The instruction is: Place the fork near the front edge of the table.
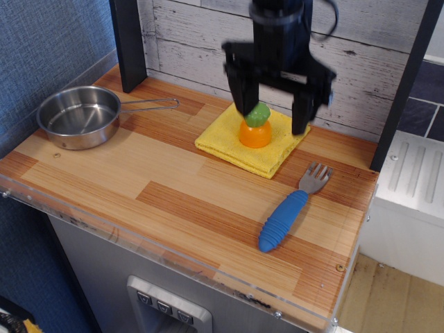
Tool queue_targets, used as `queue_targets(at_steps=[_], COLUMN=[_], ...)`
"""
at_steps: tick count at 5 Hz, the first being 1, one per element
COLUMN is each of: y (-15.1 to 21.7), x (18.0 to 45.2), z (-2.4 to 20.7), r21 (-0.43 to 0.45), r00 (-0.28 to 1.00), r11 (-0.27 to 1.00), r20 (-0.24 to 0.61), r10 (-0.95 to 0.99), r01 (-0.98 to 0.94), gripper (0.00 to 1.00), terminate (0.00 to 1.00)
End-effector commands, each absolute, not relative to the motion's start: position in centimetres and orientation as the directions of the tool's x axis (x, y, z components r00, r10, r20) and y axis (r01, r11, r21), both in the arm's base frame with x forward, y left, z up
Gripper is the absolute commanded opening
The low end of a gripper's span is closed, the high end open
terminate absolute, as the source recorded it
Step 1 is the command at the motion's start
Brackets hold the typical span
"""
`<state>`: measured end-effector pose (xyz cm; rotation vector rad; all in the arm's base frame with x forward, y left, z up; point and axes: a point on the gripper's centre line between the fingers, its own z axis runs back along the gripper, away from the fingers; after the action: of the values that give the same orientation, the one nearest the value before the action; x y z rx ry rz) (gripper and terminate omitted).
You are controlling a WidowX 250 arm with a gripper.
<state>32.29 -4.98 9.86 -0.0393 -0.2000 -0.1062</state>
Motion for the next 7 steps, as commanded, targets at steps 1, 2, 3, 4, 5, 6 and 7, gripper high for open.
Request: queue_targets(at_steps=[1, 2, 3, 4, 5, 6, 7], y=[-7.7, -9.3, -9.8, -10.3, -9.8, -9.2, -8.9], x=[31.7, 31.6, 31.1, 30.4, 30.0, 29.8, 29.8], z=[7.4, 5.3, 3.6, 2.3, 1.8, 1.3, 1.2], r21=[-0.066, -0.041, 0.002, 0.014, 0.027, 0.05, 0.057], r00=[0.973, 0.973, 0.971, 0.971, 0.974, 0.976, 0.977], r11=[0.985, 0.98, 0.975, 0.973, 0.975, 0.976, 0.977], r20=[0.177, 0.133, 0.091, 0.062, 0.051, 0.043, 0.04], r10=[-0.147, -0.188, -0.221, -0.232, -0.22, -0.215, -0.21], r01=[0.16, 0.195, 0.221, 0.232, 0.219, 0.213, 0.207], gripper=[1.0, 1.0, 1.0, 1.0, 1.0, 0.0, 0.0], terminate=[0.0, 0.0, 0.0, 0.0, 0.0, 0.0, 0.0])
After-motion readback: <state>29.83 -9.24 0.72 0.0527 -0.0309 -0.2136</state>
